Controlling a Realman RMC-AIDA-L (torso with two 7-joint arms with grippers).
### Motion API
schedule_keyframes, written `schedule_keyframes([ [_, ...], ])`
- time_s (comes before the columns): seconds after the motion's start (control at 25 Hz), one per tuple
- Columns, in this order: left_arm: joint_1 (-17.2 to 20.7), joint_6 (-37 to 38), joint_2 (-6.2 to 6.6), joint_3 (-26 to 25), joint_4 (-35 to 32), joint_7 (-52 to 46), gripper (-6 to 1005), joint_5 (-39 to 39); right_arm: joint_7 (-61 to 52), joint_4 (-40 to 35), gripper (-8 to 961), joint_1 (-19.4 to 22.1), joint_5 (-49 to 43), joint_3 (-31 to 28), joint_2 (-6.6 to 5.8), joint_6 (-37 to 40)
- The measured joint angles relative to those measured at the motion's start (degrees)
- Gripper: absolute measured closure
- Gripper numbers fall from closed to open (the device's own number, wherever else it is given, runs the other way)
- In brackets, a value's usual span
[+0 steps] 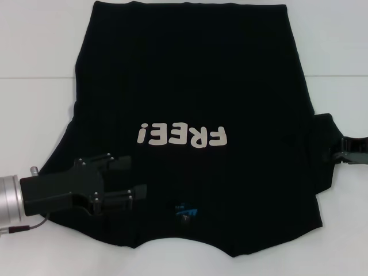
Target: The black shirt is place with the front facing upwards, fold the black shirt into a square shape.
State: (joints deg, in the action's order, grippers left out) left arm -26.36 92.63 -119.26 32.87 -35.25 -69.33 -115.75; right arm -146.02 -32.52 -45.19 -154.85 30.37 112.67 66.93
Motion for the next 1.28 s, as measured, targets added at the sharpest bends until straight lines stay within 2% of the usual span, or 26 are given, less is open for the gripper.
schedule_keyframes([
  [0.24,0.03,-0.05,0.00,-0.06,0.00,-0.02,208,0.00,-0.08,0.00,716,0.05,-0.02,0.45,0.00,-0.41],
  [0.44,0.14,-0.08,0.00,-0.15,0.00,-0.02,207,0.00,0.24,-0.04,938,0.09,0.16,0.50,-0.17,-0.40],
  [1.0,0.44,-0.09,0.10,-0.17,0.00,-0.10,207,0.00,1.27,-10.47,947,3.65,4.10,0.49,-1.12,6.12],
  [1.28,0.44,-0.08,0.01,-0.17,0.00,-0.26,207,0.00,4.08,-10.43,947,0.73,4.46,2.60,-0.13,6.42],
])
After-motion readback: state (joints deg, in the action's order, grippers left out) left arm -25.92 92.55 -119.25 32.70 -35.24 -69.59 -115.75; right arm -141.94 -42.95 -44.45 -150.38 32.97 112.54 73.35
